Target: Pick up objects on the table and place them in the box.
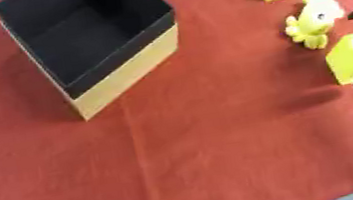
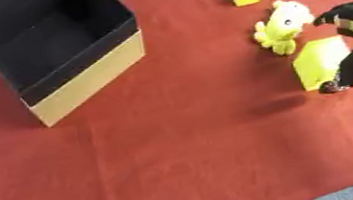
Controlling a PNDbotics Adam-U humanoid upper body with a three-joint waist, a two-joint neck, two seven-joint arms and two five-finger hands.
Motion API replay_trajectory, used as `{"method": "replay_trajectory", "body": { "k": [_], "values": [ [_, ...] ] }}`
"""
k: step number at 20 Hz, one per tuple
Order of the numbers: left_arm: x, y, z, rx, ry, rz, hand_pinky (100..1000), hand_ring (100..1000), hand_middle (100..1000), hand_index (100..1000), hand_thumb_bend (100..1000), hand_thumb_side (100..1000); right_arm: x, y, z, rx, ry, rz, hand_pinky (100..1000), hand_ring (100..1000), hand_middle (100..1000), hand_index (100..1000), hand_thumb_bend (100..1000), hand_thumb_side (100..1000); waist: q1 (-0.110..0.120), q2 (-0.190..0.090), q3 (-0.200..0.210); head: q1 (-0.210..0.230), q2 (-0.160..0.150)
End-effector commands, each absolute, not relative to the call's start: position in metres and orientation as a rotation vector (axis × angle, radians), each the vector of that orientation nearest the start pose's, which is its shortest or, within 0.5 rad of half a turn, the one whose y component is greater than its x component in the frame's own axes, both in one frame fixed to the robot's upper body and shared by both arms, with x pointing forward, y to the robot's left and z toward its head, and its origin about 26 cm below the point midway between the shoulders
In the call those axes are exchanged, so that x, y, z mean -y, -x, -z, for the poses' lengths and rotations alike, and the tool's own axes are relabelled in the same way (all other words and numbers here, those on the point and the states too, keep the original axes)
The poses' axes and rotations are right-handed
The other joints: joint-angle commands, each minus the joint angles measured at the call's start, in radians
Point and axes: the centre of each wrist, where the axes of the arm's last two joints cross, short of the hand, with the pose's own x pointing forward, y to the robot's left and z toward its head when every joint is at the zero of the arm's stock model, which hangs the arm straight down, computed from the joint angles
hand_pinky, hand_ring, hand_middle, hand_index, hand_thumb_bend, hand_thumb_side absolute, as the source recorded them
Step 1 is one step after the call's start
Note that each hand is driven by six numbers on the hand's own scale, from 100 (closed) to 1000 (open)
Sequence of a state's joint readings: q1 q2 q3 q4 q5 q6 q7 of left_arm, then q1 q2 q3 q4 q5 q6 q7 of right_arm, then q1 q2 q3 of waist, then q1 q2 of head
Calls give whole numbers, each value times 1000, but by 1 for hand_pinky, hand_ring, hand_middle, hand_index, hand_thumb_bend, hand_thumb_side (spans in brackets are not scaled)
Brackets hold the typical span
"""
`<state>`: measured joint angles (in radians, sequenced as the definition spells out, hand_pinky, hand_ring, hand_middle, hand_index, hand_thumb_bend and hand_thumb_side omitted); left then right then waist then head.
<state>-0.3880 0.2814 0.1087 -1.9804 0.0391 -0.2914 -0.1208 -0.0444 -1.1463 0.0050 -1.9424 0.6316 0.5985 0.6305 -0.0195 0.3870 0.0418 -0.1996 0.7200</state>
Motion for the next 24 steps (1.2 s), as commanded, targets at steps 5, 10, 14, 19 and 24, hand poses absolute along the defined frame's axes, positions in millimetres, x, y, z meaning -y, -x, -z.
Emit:
{"method": "replay_trajectory", "body": {
  "k": [5, 10, 14, 19, 24],
  "values": [
    [-274, -306, -234, -3532, 150, -619, 476, 570, 673, 594, 100, 568, 393, -273, -248, 465, 914, -908, 968, 1000, 957, 999, 621, 191, 0, -18, -3, -1, -8],
    [-274, -305, -233, -3535, 151, -620, 476, 571, 673, 594, 100, 569, 397, -273, -245, 453, 889, -904, 970, 1000, 954, 997, 625, 193, -3, -19, -5, 0, -7],
    [-274, -305, -233, -3538, 148, -621, 476, 571, 674, 594, 100, 569, 398, -274, -246, 452, 878, -907, 965, 1000, 952, 994, 623, 197, -3, -20, -5, -1, -9],
    [-273, -306, -233, -3538, 144, -622, 477, 572, 675, 594, 100, 569, 396, -275, -248, 466, 872, -919, 959, 1000, 942, 982, 615, 199, -2, -20, -4, -3, -10],
    [-273, -305, -233, -3540, 144, -627, 477, 572, 676, 594, 100, 568, 394, -276, -256, 503, 888, -939, 900, 959, 842, 898, 575, 197, -1, -19, -4, -4, -10]
  ]
}}
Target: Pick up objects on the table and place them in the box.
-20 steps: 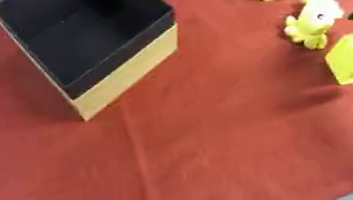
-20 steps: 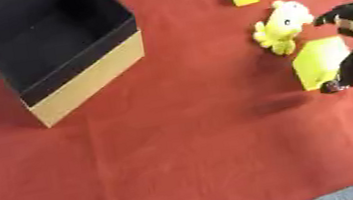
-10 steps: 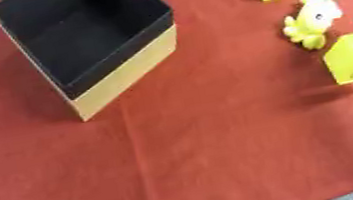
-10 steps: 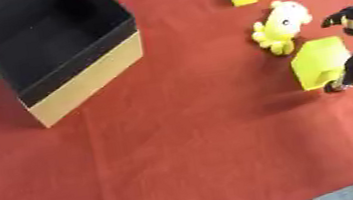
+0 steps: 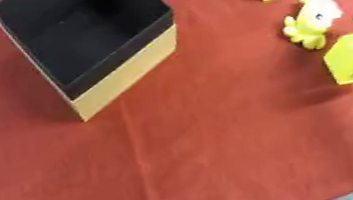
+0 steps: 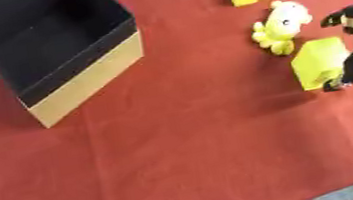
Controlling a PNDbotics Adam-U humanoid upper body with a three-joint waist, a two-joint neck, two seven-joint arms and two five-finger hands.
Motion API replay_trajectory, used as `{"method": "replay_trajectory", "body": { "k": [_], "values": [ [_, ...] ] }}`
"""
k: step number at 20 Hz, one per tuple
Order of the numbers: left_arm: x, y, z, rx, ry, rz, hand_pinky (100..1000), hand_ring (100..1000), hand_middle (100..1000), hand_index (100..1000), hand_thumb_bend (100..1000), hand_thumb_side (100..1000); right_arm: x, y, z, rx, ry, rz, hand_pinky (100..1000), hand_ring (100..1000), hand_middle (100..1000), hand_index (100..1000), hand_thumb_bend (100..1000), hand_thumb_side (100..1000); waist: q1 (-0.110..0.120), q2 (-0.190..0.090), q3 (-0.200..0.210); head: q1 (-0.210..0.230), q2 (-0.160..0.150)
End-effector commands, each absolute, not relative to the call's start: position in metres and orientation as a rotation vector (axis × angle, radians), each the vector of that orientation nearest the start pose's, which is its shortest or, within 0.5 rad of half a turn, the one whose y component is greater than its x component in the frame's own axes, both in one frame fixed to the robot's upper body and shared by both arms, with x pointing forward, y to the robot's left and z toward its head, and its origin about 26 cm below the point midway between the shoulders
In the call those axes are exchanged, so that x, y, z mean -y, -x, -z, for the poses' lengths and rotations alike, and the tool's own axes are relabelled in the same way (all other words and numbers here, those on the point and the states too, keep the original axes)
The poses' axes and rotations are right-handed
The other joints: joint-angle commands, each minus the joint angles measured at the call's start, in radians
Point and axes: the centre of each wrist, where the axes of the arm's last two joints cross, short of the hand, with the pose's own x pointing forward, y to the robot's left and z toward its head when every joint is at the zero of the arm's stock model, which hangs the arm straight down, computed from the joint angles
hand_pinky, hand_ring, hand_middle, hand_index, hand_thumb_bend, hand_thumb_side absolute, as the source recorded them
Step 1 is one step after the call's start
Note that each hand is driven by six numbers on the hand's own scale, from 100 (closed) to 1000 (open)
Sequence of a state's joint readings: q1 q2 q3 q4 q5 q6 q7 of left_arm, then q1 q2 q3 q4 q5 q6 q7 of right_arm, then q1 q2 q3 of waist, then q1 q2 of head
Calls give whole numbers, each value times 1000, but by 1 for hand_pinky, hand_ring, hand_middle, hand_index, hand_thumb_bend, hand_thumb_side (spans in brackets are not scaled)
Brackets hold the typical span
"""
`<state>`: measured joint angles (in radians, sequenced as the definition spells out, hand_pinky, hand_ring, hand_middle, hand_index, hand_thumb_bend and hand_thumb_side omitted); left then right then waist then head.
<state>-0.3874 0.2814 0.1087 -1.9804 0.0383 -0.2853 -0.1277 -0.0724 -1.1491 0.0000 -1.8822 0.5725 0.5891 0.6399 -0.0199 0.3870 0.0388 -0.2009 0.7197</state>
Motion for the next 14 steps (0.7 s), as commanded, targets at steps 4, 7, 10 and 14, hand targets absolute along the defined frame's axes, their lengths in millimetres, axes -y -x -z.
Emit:
{"method": "replay_trajectory", "body": {
  "k": [4, 7, 10, 14],
  "values": [
    [-273, -306, -233, -3540, 141, -635, 476, 572, 676, 594, 100, 568, 394, -277, -261, 516, 919, -939, 849, 877, 713, 796, 493, 131, 0, -19, -1, -4, -12],
    [-273, -306, -232, -3540, 140, -641, 476, 572, 677, 593, 100, 568, 395, -278, -261, 507, 950, -938, 806, 801, 606, 684, 426, 100, 0, -19, -1, -5, -12],
    [-272, -306, -232, -3537, 138, -656, 475, 572, 677, 593, 100, 567, 396, -279, -260, 496, 976, -940, 784, 745, 547, 607, 412, 100, -1, -18, -1, -6, -12],
    [-272, -306, -232, -3535, 136, -670, 475, 573, 677, 592, 100, 567, 397, -279, -258, 496, 980, -948, 758, 674, 475, 525, 362, 100, -1, -19, -2, -6, -12]
  ]
}}
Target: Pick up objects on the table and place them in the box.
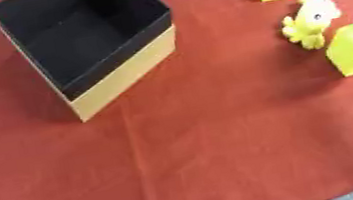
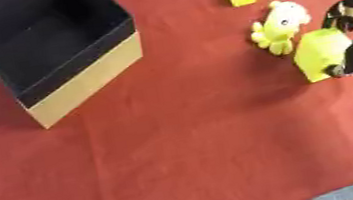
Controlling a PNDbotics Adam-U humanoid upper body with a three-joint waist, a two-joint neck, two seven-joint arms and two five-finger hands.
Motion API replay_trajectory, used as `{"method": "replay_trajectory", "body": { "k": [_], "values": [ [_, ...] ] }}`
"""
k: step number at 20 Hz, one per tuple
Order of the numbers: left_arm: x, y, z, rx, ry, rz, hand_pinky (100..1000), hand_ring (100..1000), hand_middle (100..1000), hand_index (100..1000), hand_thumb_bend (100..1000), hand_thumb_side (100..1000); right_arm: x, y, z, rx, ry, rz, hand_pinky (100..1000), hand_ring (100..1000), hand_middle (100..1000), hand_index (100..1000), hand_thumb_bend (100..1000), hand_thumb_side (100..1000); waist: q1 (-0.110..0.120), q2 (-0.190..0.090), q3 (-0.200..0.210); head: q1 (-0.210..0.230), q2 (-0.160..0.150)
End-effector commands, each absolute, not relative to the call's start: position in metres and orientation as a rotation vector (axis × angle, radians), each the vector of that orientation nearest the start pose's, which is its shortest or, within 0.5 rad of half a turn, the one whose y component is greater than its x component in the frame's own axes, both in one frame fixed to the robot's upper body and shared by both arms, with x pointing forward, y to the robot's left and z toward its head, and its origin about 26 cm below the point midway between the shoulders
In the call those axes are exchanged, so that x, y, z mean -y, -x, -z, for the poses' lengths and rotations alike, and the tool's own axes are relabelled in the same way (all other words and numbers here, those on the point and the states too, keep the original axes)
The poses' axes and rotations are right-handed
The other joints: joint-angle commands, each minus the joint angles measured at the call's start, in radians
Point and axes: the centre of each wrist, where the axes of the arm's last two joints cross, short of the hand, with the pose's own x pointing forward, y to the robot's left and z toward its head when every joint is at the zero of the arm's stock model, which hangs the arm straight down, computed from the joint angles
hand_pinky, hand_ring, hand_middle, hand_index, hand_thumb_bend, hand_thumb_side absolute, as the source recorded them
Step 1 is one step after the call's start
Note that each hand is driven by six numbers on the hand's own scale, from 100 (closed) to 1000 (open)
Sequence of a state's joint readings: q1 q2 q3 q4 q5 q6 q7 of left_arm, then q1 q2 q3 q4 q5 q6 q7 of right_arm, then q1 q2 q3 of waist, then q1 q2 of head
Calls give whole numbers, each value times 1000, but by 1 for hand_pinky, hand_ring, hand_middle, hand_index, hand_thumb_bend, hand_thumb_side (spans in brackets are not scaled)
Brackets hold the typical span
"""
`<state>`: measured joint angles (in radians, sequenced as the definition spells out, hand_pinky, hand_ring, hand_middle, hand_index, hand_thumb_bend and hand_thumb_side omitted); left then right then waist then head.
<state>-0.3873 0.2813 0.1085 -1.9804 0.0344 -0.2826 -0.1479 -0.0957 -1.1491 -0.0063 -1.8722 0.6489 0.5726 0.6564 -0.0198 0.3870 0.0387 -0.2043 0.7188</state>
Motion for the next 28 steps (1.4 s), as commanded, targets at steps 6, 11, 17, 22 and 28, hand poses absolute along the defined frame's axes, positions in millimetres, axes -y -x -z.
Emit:
{"method": "replay_trajectory", "body": {
  "k": [6, 11, 17, 22, 28],
  "values": [
    [-272, -306, -232, -3536, 135, -675, 476, 573, 678, 593, 100, 567, 394, -278, -263, 517, 999, -941, 750, 646, 424, 482, 302, 100, -1, -25, -2, -2, -9],
    [-273, -305, -232, -3537, 140, -670, 478, 575, 679, 594, 100, 567, 381, -271, -277, 591, 1084, -928, 741, 599, 389, 469, 241, 100, -1, -30, -4, 4, 1],
    [-274, -305, -232, -3541, 147, -658, 478, 575, 678, 594, 100, 567, 371, -266, -291, 691, 1234, -953, 686, 550, 369, 464, 236, 100, -6, -37, -2, 32, 22],
    [-273, -305, -231, -3545, 137, -648, 479, 576, 677, 594, 100, 568, 359, -271, -307, 801, 1339, -1034, 603, 505, 356, 451, 257, 100, -17, -43, 8, 48, 38],
    [-272, -306, -232, -3545, 123, -644, 482, 577, 677, 595, 100, 569, 344, -273, -328, 946, 1426, -1134, 492, 479, 343, 440, 245, 100, -37, -48, 27, 19, 50]
  ]
}}
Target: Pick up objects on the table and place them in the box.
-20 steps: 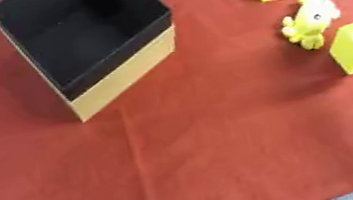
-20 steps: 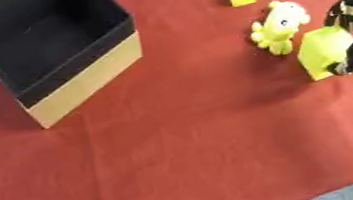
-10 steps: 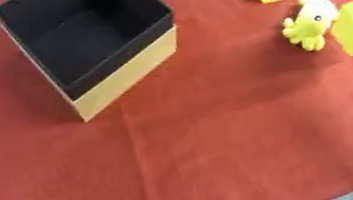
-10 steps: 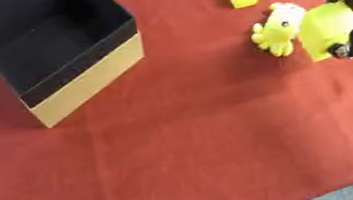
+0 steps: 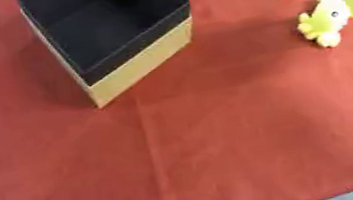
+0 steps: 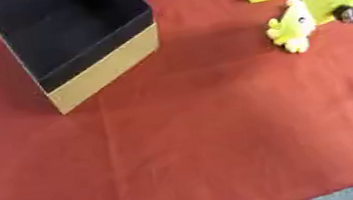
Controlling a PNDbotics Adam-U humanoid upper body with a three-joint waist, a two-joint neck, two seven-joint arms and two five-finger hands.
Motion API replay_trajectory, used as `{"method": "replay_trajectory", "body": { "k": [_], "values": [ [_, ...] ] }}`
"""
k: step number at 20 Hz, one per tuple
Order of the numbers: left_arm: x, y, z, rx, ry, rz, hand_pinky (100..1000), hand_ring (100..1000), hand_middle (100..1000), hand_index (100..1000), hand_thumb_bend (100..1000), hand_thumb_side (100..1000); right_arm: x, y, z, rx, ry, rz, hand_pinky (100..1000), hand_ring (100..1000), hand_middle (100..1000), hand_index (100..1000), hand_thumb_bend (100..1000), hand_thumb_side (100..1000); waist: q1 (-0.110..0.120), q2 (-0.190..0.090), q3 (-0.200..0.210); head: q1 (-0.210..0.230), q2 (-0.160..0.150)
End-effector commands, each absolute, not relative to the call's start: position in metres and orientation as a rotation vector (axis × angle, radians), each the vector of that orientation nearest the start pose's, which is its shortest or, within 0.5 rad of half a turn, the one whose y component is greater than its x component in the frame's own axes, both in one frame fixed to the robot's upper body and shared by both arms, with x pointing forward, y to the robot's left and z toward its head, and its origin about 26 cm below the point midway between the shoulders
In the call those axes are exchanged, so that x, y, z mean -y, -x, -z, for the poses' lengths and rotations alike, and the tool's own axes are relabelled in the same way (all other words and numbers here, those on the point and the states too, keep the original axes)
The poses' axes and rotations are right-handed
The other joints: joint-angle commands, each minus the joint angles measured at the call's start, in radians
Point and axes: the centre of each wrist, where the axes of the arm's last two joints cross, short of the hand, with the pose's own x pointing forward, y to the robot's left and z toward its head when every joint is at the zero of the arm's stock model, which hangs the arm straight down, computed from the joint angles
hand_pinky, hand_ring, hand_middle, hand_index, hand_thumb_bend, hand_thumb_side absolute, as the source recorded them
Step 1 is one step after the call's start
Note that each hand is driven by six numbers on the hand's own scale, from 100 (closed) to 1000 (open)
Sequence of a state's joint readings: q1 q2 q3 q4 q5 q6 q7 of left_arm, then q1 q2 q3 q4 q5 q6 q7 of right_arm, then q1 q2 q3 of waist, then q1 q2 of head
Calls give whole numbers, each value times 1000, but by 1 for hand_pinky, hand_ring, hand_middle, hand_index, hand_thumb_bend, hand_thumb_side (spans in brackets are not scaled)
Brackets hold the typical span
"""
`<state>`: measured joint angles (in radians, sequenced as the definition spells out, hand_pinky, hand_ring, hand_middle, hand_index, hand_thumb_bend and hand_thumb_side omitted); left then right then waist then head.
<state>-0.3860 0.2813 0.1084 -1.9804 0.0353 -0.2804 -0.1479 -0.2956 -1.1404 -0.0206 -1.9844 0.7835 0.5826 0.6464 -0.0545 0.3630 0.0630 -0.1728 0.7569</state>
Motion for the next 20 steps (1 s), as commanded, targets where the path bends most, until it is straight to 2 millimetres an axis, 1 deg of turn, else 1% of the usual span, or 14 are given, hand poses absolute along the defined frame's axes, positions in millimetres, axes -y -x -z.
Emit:
{"method": "replay_trajectory", "body": {
  "k": [1, 5, 9, 11, 13, 17, 18, 19, 20],
  "values": [
    [-271, -306, -232, -3545, 120, -644, 482, 577, 677, 595, 100, 570, 342, -274, -333, 975, 1439, -1147, 488, 478, 342, 440, 246, 100, -5, -25, 5, -17, 13],
    [-269, -306, -232, -3545, 95, -649, 483, 577, 676, 596, 100, 571, 330, -275, -346, 1071, 1457, -1207, 484, 473, 337, 437, 229, 100, -20, -34, 22, -47, 12],
    [-266, -306, -231, -3551, 62, -657, 485, 578, 677, 597, 100, 572, 317, -276, -359, 1157, 1455, -1235, 477, 457, 318, 428, 170, 100, -32, -45, 44, -79, 8],
    [-265, -306, -230, -3554, 42, -660, 486, 579, 677, 597, 100, 572, 308, -278, -364, 1204, 1447, -1227, 471, 443, 303, 421, 124, 100, -36, -53, 55, -95, 12],
    [-263, -306, -229, -3556, 23, -664, 486, 579, 677, 597, 100, 573, 298, -280, -367, 1261, 1428, -1223, 464, 438, 297, 419, 104, 100, -39, -61, 67, -112, 13],
    [-261, -307, -228, -3560, -9, -667, 488, 580, 677, 599, 100, 573, 273, -284, -372, 1361, 1372, -1225, 428, 422, 283, 412, 100, 100, -43, -77, 84, -141, 13],
    [-261, -307, -228, -3561, -12, -667, 489, 580, 677, 599, 100, 573, 262, -284, -379, 1400, 1357, -1222, 421, 413, 276, 407, 100, 100, -44, -80, 84, -142, 13],
    [-262, -306, -228, -3562, -3, -662, 489, 581, 677, 599, 100, 573, 246, -281, -391, 1441, 1335, -1222, 420, 410, 273, 405, 100, 100, -44, -81, 79, -137, 13],
    [-263, -306, -228, -3564, 4, -657, 489, 581, 677, 599, 100, 573, 234, -279, -398, 1458, 1312, -1223, 422, 408, 270, 403, 100, 100, -44, -82, 77, -134, 13]
  ]
}}
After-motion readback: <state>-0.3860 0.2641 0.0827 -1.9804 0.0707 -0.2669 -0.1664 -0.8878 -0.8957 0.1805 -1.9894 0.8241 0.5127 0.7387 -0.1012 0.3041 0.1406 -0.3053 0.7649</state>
